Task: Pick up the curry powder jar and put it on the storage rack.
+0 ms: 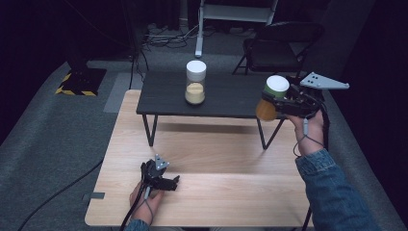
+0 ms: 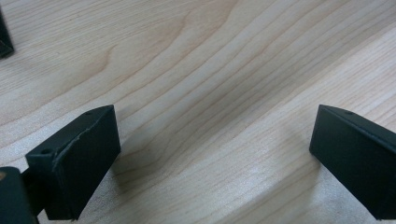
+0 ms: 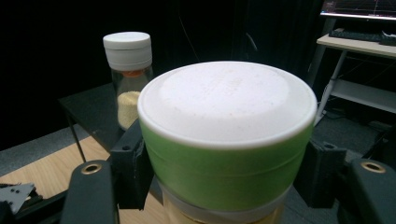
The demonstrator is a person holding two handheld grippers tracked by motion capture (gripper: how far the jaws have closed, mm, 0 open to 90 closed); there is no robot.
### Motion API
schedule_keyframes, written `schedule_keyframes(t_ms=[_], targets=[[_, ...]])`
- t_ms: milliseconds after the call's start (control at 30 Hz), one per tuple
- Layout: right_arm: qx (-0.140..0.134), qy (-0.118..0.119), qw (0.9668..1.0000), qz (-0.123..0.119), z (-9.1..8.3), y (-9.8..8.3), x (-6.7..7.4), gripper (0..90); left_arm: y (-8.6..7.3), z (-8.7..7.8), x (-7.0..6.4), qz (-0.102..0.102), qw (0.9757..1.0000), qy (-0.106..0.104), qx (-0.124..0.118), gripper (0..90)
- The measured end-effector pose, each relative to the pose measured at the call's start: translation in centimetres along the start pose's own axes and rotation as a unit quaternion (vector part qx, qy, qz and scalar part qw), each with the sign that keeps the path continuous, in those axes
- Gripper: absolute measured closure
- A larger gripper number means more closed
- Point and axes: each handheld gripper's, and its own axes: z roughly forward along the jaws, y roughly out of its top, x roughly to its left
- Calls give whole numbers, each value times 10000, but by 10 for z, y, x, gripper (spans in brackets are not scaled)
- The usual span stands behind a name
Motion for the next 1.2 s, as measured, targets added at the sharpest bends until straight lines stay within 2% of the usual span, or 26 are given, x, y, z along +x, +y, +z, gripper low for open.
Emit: schedule_keyframes(t_ms=[333, 633, 900, 1200], targets=[[86, -124, 9998, -100, 31, 9, 3, 329, 0, 0, 0, 1, 10000, 3, -1, 16], [128, -166, 9998, -44, 58, 15, 3, 329, 0, 0, 0, 0, 10000, 4, -2, 16], [225, -204, 9995, -25, 75, 15, 3, 329, 0, 0, -1, -28, 10000, 9, -6, 16], [173, -221, 9993, 232, 87, 3, -5, 328, 0, 0, -1, -28, 10000, 6, -7, 16]])
